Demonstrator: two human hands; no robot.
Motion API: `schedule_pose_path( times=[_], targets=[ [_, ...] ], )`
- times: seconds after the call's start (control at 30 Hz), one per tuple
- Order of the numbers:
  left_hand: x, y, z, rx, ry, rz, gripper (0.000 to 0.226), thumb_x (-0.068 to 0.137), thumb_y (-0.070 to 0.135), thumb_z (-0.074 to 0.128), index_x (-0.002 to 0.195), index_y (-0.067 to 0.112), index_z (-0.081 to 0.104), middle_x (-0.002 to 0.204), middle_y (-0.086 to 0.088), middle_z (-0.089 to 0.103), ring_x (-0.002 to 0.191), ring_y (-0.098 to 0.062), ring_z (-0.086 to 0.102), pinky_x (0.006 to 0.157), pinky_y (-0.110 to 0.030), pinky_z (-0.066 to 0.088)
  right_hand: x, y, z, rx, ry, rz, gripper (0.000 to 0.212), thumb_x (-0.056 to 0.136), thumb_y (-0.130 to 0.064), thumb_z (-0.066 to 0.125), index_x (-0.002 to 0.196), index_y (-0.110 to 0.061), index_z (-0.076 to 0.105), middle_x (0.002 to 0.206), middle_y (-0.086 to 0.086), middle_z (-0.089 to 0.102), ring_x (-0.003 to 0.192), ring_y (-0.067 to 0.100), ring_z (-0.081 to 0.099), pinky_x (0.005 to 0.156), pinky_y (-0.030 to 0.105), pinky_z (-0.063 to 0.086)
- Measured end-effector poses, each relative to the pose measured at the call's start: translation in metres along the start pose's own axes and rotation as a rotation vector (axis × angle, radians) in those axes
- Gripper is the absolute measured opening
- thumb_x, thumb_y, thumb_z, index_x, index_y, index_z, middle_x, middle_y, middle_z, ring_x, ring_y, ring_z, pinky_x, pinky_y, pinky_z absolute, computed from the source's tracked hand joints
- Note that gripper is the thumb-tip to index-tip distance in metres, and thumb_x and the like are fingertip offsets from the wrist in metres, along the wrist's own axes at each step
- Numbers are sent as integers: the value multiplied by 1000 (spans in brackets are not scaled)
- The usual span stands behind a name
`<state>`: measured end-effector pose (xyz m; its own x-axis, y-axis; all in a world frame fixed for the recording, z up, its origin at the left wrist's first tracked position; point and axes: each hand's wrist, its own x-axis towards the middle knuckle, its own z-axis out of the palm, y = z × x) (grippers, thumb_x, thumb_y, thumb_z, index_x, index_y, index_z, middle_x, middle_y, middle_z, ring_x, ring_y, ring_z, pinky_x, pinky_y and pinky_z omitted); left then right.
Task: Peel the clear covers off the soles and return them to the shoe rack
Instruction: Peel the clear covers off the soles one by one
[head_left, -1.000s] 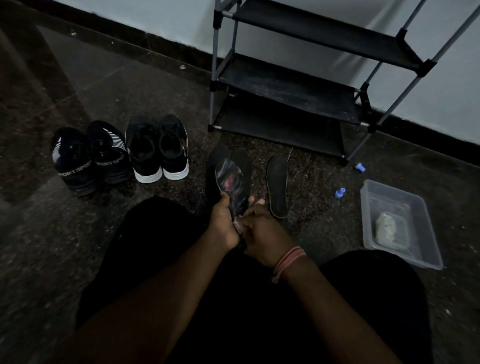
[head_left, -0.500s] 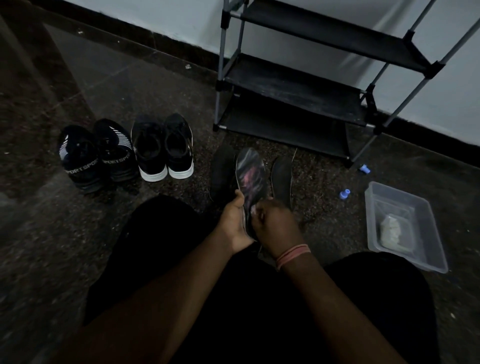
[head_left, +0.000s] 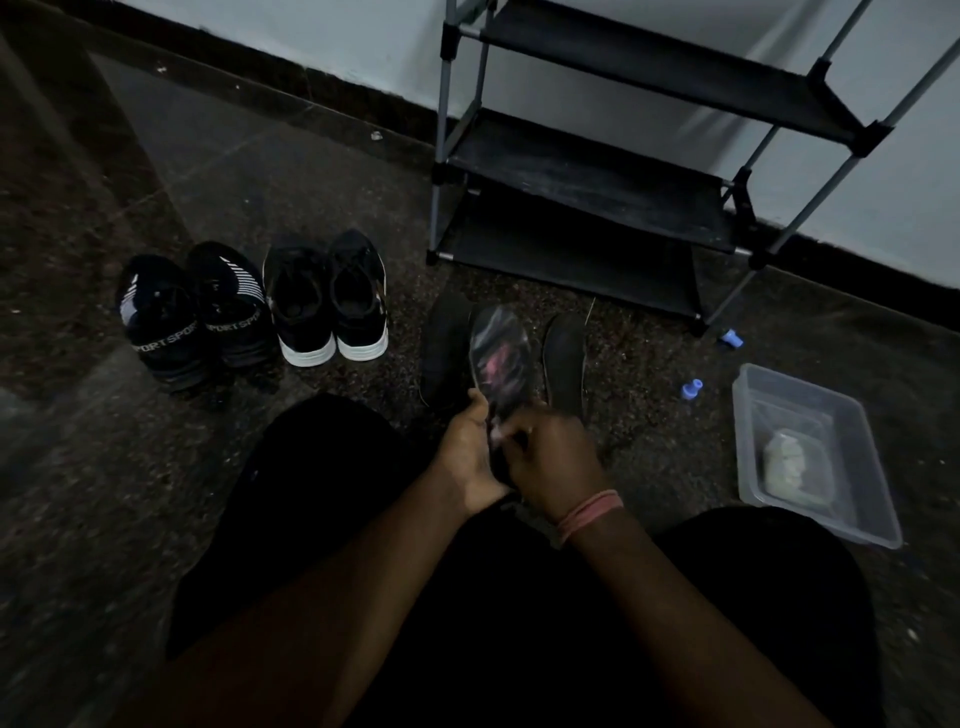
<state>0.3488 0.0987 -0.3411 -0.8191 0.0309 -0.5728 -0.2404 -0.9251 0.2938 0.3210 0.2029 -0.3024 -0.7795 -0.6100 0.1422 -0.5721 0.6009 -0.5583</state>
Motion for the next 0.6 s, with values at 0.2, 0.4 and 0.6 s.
schedule_pose_path(
  times=[0.2, 0.4, 0.6],
  targets=[
    [8, 5, 0, 0, -10, -24, 85, 100, 66, 26, 87, 1, 80, 93, -18, 76, 100, -31, 68, 93, -49, 49, -8, 15, -8, 75, -78, 109, 12, 84, -19, 70, 77, -17, 78, 83, -4, 76, 80, 5, 70, 79, 18, 52],
    [8, -4, -4, 76, -27, -59, 74, 103, 63, 27, 101, 12, 81, 102, -14, 78, 85, -27, 77, 86, -41, 50, 7, 13, 6, -173, 32, 43, 15, 85, -19, 62, 77, -14, 74, 80, 6, 71, 73, 24, 67, 65, 28, 48],
    [9, 9, -5, -30, -23, -2, 81, 100, 67, 28, 119, 0, 70, 121, -18, 70, 120, -31, 64, 92, -47, 55, -14, 10, -4, 132, -192, -3, 12, 88, -21, 69, 80, -19, 78, 82, -5, 76, 81, 6, 68, 77, 22, 51]
  ],
)
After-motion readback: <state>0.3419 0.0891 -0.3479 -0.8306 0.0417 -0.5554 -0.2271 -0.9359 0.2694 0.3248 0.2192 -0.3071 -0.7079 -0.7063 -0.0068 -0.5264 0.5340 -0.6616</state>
